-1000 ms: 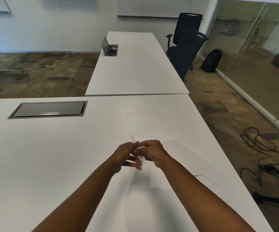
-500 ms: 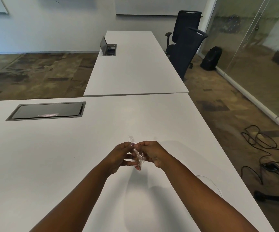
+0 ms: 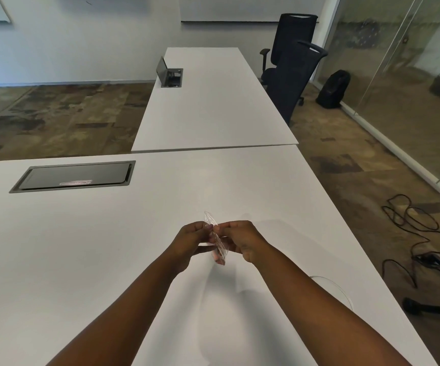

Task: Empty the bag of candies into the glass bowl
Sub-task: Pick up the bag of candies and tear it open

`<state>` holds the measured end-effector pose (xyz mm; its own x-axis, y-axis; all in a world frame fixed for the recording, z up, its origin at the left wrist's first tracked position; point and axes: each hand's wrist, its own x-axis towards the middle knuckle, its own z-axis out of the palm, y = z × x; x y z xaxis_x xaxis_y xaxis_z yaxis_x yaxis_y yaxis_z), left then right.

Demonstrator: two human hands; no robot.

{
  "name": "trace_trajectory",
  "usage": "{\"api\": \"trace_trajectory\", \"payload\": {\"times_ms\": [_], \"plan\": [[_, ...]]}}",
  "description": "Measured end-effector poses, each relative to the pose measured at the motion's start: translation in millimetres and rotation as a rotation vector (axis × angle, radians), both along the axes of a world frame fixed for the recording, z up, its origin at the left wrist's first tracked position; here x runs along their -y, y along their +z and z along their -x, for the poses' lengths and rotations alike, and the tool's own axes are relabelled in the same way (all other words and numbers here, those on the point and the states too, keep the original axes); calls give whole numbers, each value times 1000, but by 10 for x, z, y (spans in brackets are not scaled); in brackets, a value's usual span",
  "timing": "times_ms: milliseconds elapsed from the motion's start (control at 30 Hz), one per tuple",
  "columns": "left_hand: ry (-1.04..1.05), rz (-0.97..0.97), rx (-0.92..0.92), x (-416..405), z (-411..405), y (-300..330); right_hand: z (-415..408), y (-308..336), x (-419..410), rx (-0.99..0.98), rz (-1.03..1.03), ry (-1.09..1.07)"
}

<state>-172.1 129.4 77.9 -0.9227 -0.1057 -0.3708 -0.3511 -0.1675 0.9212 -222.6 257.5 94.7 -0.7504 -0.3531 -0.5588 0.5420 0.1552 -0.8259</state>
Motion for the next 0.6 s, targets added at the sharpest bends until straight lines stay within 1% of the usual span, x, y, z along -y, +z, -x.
{"api": "trace_trajectory", "payload": {"times_ms": [167,400,500,600], "plan": [[-29,-86,-37,1,4,-20,0,11,-8,47,58,-27],[-45,-200,-25,32,-12,-51,0,-6,-14,106,84,-37],[-1,-173,-6,27,-11,-47,14,-22,-4,63,55,-54],[26,-29,13,29,2,-38,47,-59,-16,-38,-32,-80]]}}
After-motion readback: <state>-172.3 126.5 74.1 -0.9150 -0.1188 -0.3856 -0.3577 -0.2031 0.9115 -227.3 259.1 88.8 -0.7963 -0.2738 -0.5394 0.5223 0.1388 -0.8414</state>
